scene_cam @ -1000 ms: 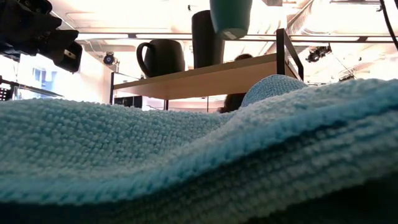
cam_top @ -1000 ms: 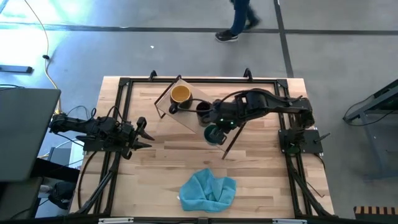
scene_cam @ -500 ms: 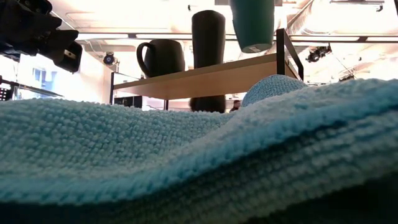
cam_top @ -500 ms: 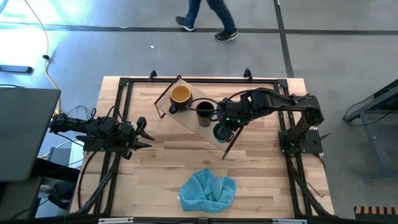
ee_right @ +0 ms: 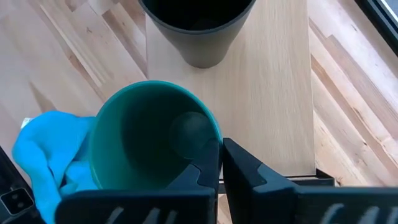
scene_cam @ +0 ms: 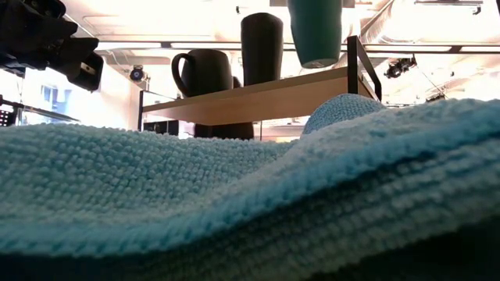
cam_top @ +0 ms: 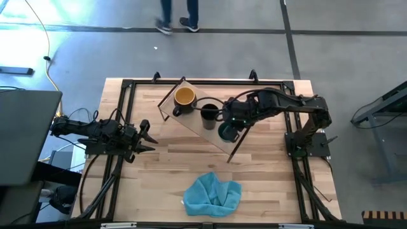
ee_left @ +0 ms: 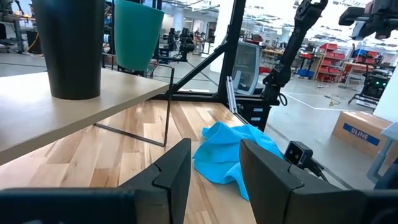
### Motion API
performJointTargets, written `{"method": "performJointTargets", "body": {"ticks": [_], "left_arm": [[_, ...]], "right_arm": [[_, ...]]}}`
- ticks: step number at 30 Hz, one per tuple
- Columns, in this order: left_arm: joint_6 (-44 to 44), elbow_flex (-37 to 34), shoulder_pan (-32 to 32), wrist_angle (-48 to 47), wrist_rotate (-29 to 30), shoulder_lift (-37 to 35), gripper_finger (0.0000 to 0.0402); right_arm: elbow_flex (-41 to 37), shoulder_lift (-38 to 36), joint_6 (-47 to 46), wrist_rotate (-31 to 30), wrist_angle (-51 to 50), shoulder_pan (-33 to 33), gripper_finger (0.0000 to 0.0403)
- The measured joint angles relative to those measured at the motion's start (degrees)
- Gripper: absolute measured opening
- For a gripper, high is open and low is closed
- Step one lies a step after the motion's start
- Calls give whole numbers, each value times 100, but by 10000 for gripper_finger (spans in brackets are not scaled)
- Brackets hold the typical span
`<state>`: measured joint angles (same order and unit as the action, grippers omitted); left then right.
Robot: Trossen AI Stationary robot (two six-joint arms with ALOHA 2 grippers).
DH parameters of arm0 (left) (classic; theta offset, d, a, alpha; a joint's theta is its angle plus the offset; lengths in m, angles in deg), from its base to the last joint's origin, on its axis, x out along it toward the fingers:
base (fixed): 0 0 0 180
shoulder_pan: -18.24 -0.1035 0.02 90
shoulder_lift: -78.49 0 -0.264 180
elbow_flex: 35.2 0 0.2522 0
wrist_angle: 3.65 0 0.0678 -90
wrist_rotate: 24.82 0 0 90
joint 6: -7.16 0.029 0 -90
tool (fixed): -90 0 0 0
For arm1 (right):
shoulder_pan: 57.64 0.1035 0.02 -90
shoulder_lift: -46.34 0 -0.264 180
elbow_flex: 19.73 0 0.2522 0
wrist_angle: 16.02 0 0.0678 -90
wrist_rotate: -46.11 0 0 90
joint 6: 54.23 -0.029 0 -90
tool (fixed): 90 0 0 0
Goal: Stack small to large cups/mugs on shelf
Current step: Put the green cup on the shelf
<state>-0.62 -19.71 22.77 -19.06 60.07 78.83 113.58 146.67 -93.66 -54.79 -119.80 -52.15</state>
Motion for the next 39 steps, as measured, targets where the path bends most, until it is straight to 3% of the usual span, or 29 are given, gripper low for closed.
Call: {"method": "performJointTargets", "body": {"ticks": [39], "left_arm": [[-1,0,-1,1,0,0,124]], "right_arm": [[-533,-149,-156,-114,31,-172,0]]}}
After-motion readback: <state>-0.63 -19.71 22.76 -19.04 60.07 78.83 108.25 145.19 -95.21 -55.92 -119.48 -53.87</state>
